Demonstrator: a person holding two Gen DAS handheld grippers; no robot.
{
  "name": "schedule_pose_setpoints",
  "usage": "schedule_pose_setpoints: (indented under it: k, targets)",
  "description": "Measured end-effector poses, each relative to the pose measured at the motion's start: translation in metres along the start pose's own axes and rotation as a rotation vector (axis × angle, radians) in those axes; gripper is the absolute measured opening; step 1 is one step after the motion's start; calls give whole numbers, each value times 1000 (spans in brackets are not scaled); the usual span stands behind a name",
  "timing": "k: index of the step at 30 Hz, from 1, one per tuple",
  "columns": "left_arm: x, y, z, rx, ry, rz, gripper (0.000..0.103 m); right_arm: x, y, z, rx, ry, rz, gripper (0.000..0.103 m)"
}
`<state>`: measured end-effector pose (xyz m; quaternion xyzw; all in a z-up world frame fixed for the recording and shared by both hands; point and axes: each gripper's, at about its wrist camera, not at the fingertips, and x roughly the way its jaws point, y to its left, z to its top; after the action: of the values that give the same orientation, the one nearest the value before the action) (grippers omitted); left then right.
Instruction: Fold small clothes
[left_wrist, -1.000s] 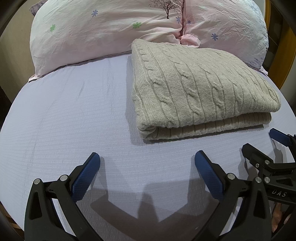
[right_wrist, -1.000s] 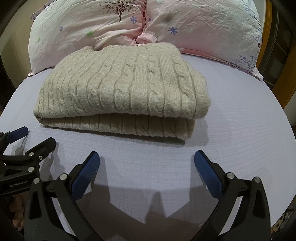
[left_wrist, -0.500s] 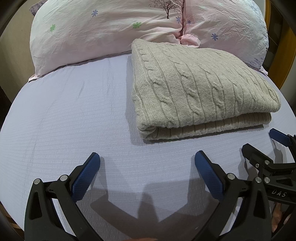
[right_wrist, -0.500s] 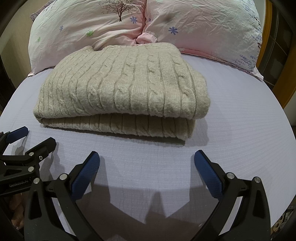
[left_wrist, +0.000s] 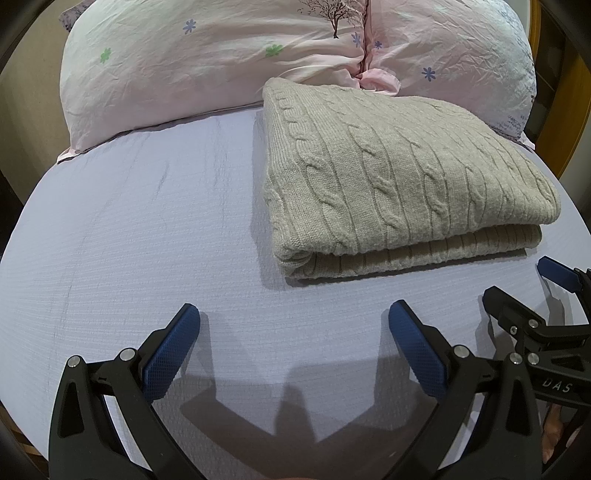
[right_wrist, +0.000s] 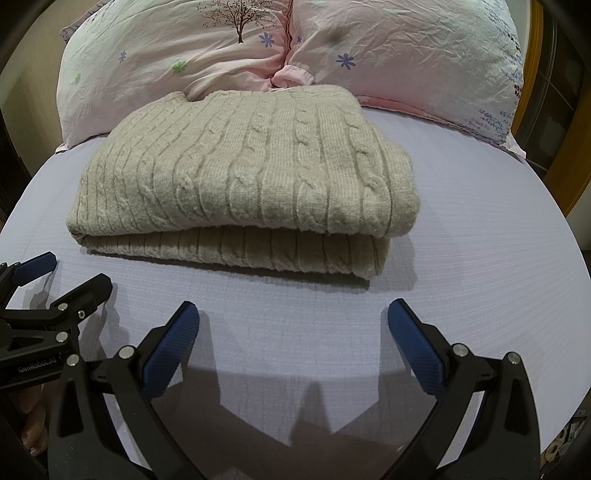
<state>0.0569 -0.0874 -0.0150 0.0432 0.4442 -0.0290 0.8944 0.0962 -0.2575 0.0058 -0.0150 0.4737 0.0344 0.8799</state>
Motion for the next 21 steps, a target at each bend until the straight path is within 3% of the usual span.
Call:
schedule_pose_setpoints:
  k: [21]
  targets:
    - [1,0,2,3,3,-1,102,0,0,0,1,0,0,101]
